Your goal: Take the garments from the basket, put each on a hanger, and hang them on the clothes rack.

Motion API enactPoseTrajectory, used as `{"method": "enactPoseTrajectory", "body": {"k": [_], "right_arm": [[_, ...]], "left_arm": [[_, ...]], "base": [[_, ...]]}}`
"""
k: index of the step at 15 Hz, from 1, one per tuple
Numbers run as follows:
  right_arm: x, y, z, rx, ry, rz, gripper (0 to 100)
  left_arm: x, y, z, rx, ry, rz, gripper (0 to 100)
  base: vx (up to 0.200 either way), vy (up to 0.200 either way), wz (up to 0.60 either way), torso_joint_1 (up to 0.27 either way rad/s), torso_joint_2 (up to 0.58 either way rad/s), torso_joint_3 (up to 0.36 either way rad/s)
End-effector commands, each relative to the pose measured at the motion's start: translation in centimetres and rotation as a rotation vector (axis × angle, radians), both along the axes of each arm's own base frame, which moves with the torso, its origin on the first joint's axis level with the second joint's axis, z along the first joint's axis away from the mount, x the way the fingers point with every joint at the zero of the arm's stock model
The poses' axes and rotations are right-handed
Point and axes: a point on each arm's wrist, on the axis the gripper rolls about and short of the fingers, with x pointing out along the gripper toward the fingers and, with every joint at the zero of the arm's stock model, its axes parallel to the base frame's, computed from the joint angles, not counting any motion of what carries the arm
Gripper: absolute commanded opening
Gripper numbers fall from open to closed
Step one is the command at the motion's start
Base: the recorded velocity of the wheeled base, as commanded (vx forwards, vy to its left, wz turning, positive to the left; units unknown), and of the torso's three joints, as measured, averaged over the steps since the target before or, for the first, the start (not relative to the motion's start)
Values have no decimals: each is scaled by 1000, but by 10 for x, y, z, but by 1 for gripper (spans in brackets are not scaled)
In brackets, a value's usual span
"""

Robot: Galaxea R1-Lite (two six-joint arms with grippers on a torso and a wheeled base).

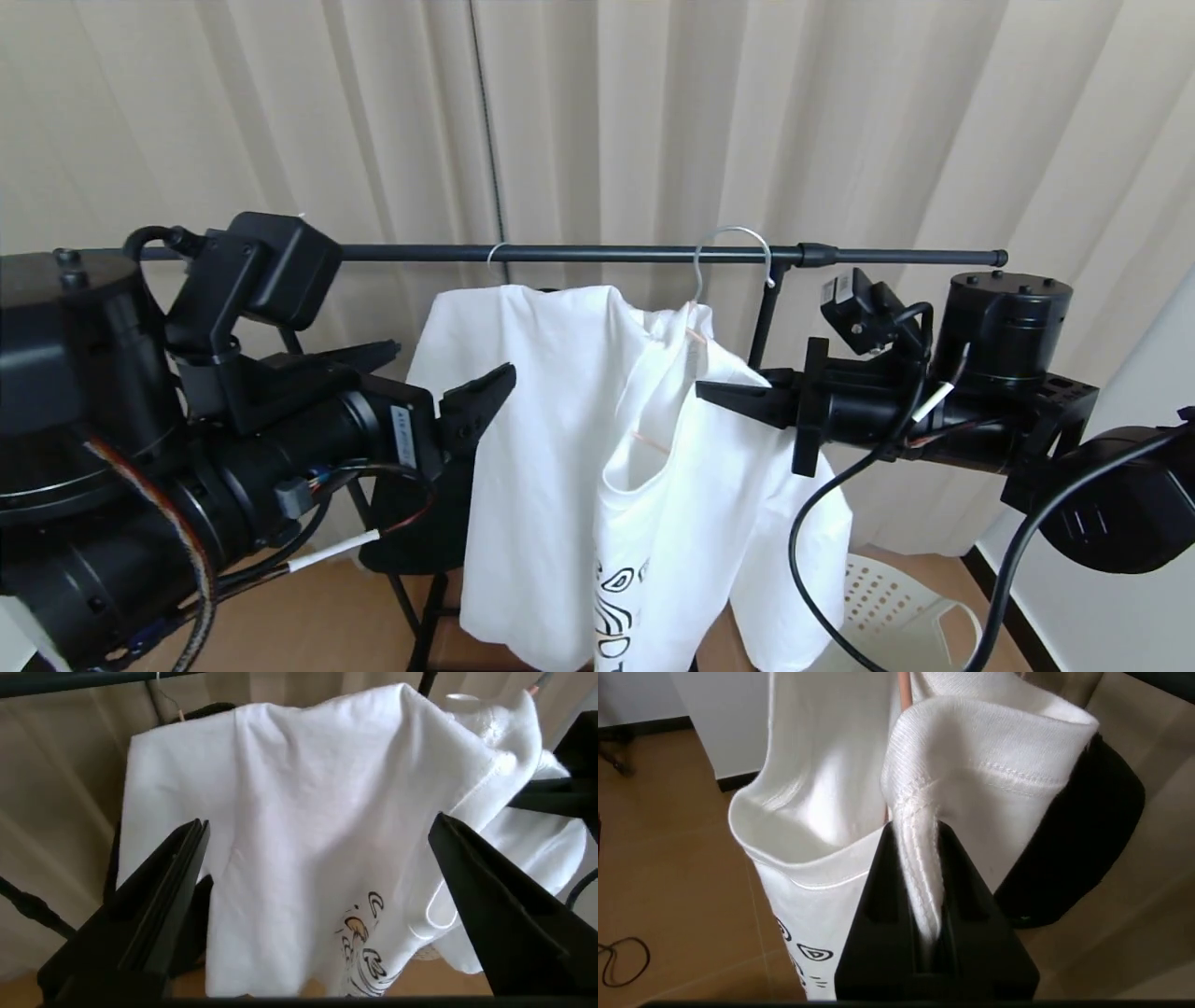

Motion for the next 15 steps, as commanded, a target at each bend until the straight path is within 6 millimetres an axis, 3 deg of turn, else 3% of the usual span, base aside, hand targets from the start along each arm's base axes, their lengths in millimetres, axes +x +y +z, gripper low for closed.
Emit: {"method": "enactPoseTrajectory", "body": {"k": [1, 4, 8, 15], "right_arm": [[4, -11, 1, 10, -11, -3, 0], [9, -29, -2, 25, -38, 24, 0], [9, -43, -6, 35, -32, 100, 0], [2, -44, -11, 3, -84, 137, 0]], "left_arm": [[-1, 23, 1, -14, -11, 48, 100], [14, 41, -18, 10, 61, 71, 100], [33, 40, -46, 52, 174, 98, 100], [45, 33, -69, 45, 241, 106, 100]], "base": [[0, 0, 0, 0, 0, 0], [0, 0, 0, 0, 0, 0], [0, 0, 0, 0, 0, 0], [0, 0, 0, 0, 0, 0]]}}
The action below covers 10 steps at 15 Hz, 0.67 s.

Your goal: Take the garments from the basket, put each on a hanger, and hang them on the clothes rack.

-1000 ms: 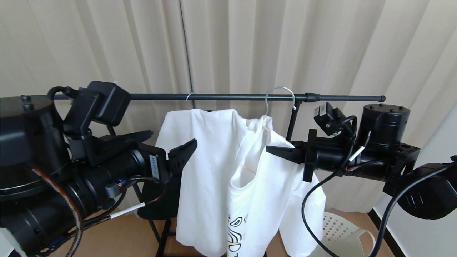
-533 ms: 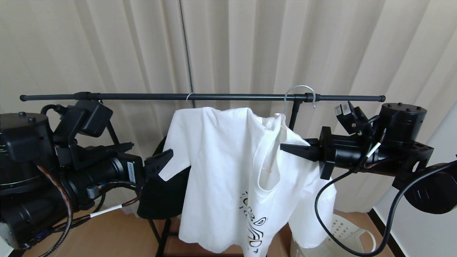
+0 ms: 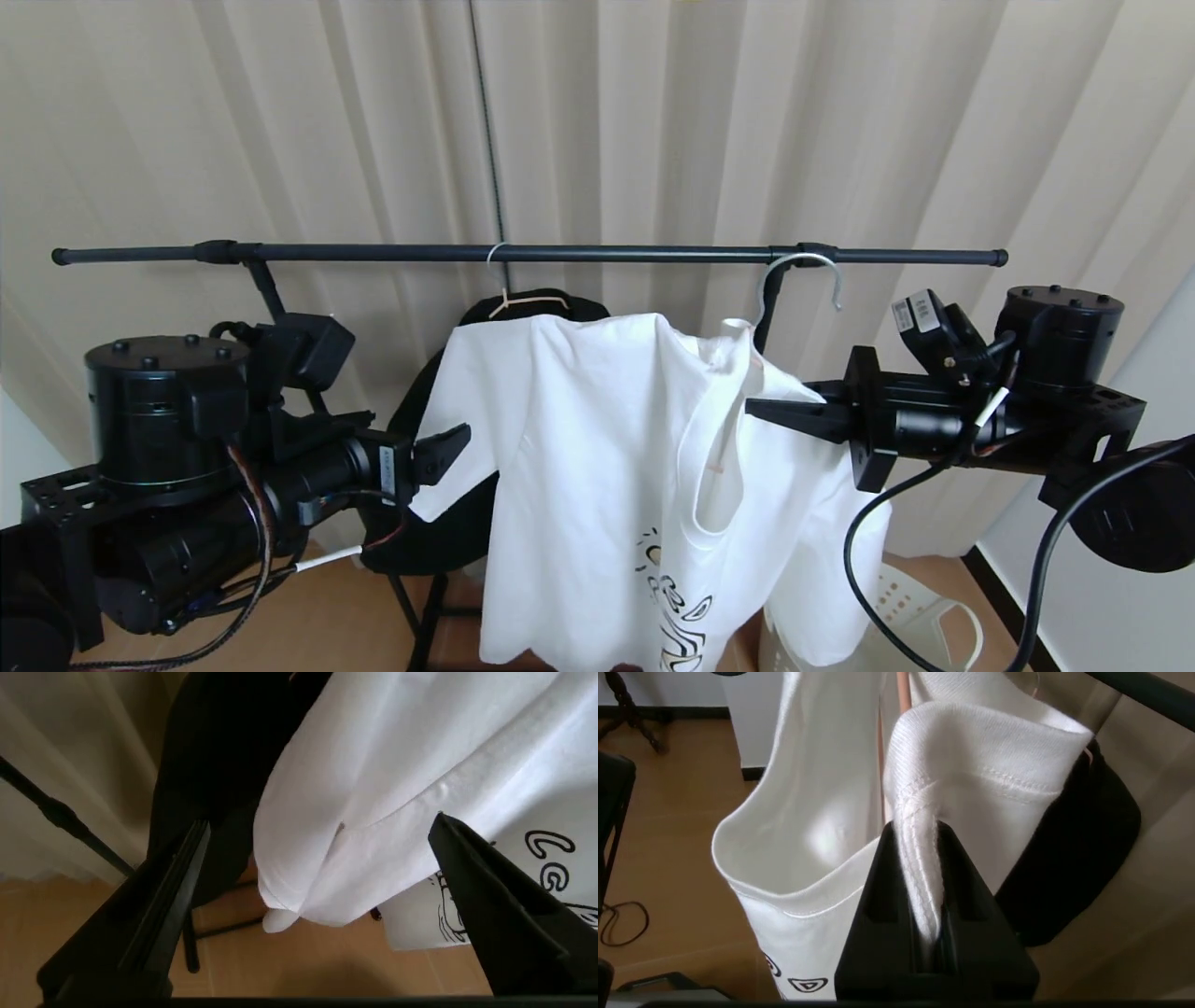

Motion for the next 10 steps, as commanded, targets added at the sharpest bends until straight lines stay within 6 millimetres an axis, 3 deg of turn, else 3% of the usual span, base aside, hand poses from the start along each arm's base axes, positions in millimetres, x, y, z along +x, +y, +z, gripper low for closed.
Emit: {"method": "enactPoseTrajectory", "body": {"k": [1, 7, 8, 10], "right_arm": [[-3, 1, 0, -7, -15, 7, 0], [-11, 4, 5, -7, -37, 26, 0], [-12, 4, 5, -7, -37, 26, 0], [-12, 4, 4, -7, -35, 26, 0]], "left_arm": [[5, -3, -12, 15, 39, 2, 100], [19, -8, -26, 11, 45, 16, 100], [20, -8, -26, 11, 45, 17, 0], [17, -6, -24, 8, 39, 20, 0]], "base": [[0, 0, 0, 0, 0, 0], [0, 0, 0, 0, 0, 0], [0, 0, 0, 0, 0, 0], [0, 0, 0, 0, 0, 0]]}}
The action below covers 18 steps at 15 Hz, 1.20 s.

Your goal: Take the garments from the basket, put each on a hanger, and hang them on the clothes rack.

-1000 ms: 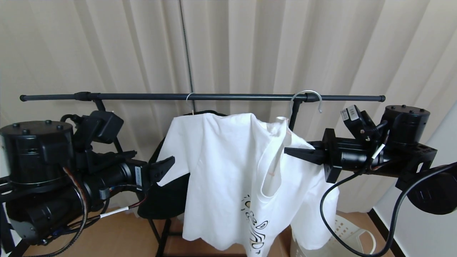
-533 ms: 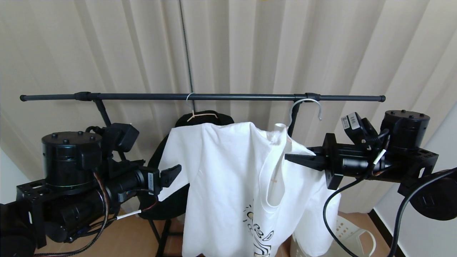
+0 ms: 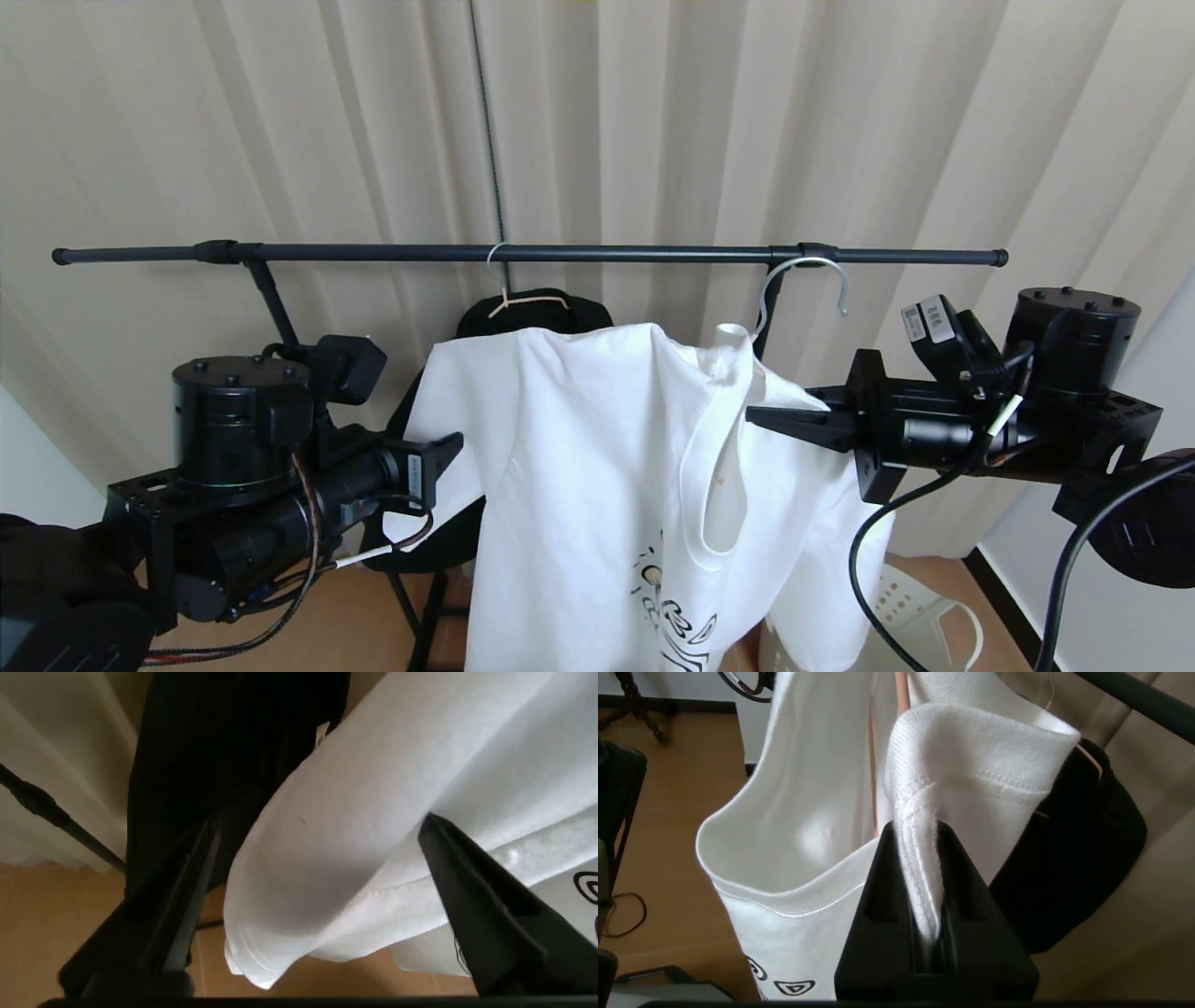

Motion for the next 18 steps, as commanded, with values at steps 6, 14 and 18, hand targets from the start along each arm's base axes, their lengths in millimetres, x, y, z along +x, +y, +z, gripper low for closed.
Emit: {"method": "enactPoseTrajectory", "body": {"k": [6, 14, 18], "right_arm": [[0, 0, 2, 2, -6, 0, 0], [0, 0, 3, 3, -10, 0, 0], [-1, 0, 4, 4, -15, 0, 0]], "left_arm": [[-6, 14, 1, -15, 3, 47, 0], [-10, 31, -2, -43, -5, 113, 0], [-16, 39, -5, -45, 3, 137, 0]], "base": [[0, 0, 0, 0, 0, 0], [0, 0, 0, 0, 0, 0], [0, 0, 0, 0, 0, 0]]}}
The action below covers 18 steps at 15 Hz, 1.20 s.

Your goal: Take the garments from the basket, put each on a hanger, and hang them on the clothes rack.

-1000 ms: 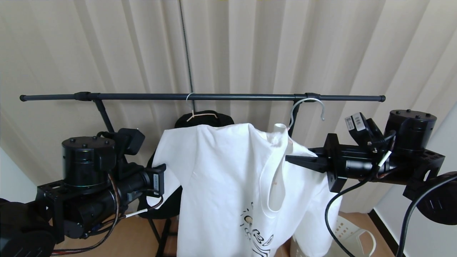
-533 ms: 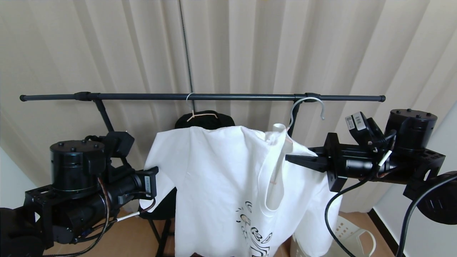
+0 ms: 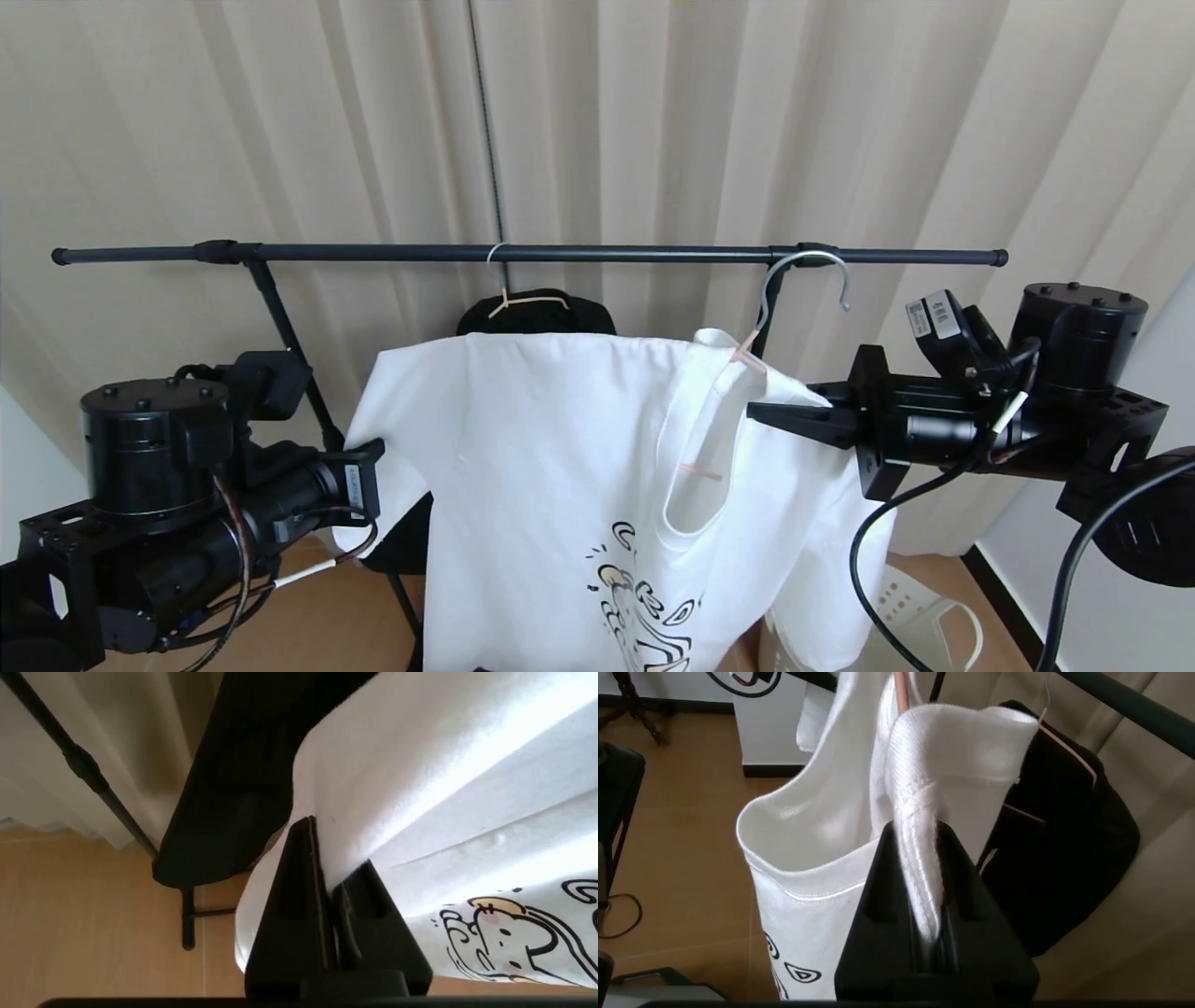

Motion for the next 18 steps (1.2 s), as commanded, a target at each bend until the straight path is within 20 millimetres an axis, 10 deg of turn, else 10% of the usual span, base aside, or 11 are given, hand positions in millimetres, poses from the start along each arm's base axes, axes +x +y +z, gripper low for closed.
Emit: {"method": "enactPoseTrajectory", "body": {"k": [1, 18], "right_arm": [[0, 0, 1, 1, -4, -1, 0], [0, -2, 3, 3, -8, -5, 0]], "left_arm": [[-3, 3, 0, -13, 1, 17, 0], [-21, 20, -8, -86, 35, 96, 0]], "base": [[0, 0, 0, 0, 0, 0], [0, 0, 0, 0, 0, 0]]}}
